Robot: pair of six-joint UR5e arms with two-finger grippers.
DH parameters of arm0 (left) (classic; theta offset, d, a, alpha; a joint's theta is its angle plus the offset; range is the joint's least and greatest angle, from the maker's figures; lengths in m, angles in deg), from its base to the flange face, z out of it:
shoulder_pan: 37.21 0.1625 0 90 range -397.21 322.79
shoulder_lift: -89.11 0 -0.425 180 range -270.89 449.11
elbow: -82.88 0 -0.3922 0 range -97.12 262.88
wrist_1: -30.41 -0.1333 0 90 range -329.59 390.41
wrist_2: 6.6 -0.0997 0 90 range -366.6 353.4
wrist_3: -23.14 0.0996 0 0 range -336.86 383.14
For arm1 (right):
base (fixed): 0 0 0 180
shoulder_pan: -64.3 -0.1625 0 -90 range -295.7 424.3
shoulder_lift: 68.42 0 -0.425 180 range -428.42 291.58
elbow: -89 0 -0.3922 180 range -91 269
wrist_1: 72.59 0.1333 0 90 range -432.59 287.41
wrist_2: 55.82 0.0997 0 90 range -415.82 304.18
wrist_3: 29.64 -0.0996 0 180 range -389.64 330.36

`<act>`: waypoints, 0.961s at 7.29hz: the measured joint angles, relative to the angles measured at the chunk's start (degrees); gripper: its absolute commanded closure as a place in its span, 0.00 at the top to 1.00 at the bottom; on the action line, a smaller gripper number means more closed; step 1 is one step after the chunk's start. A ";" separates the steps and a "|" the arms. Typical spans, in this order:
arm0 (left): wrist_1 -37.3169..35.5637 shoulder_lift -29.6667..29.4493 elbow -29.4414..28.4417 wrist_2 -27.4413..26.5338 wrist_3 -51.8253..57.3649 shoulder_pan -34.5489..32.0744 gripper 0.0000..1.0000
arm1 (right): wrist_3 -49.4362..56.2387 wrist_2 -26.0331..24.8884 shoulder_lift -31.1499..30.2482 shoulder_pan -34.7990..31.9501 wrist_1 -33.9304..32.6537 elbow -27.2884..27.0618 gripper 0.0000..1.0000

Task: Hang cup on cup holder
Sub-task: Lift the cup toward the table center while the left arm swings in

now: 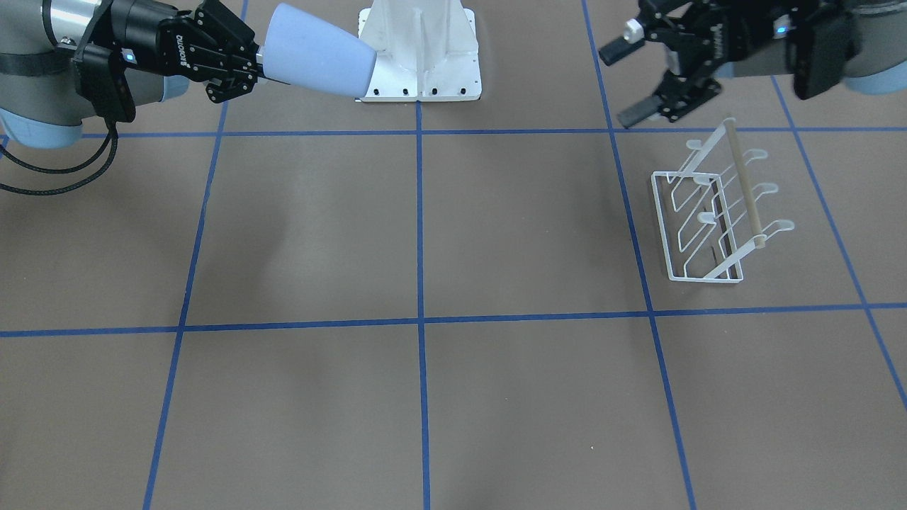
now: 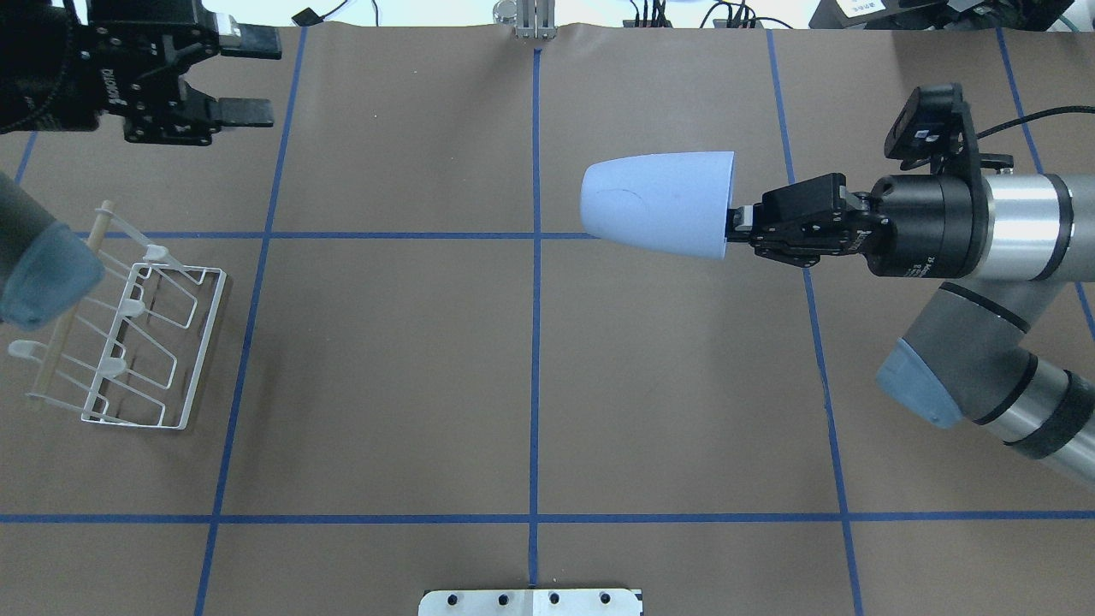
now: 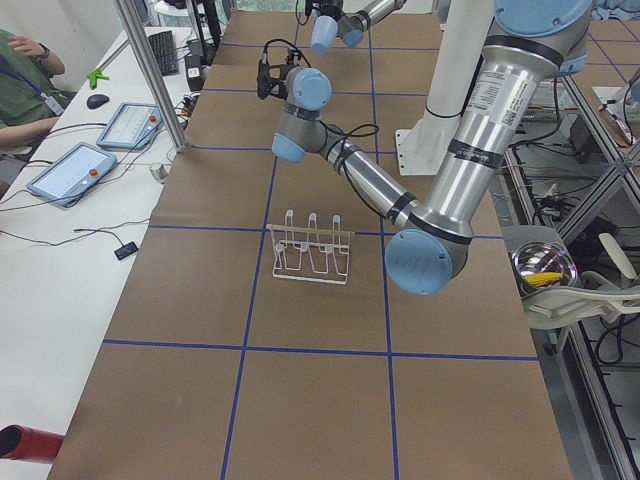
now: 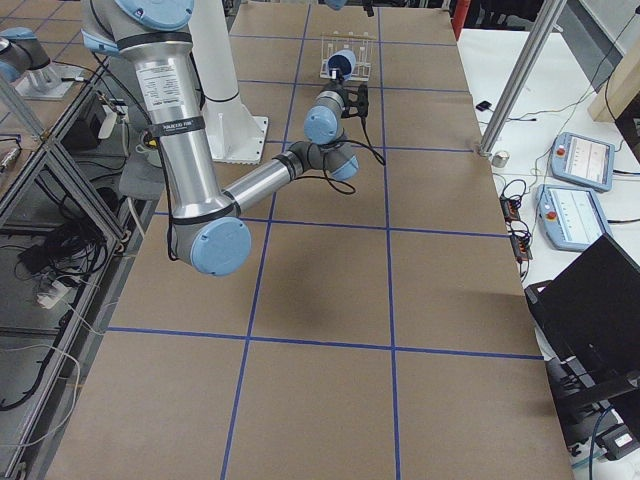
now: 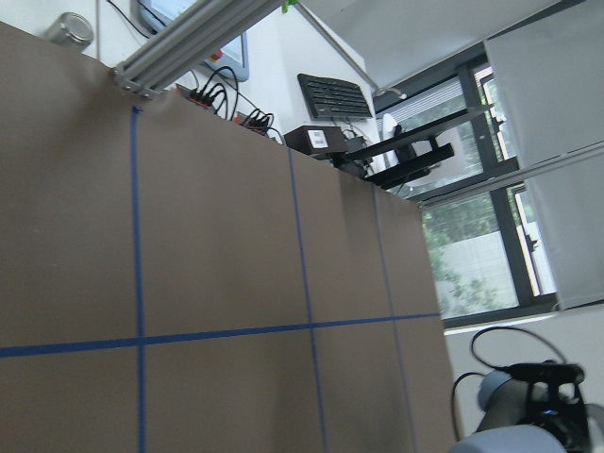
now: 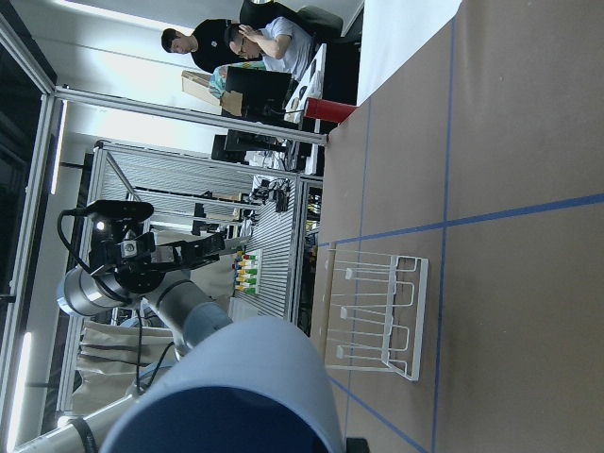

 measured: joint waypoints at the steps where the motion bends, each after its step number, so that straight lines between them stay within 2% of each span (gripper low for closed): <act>1: 2.53 -0.20 0.11 -3.83 -4.22 2.72 0.98 | -0.05 -0.12 0.17 0.09 0.46 -0.34 0.00; 4: 3.89 -2.40 0.27 -6.95 -12.06 6.56 0.98 | -0.07 -0.23 2.66 0.80 1.24 -0.60 0.00; 7: 3.81 -3.46 2.16 -14.90 -15.25 13.95 0.98 | 0.01 -2.04 4.77 2.65 2.71 -0.86 0.00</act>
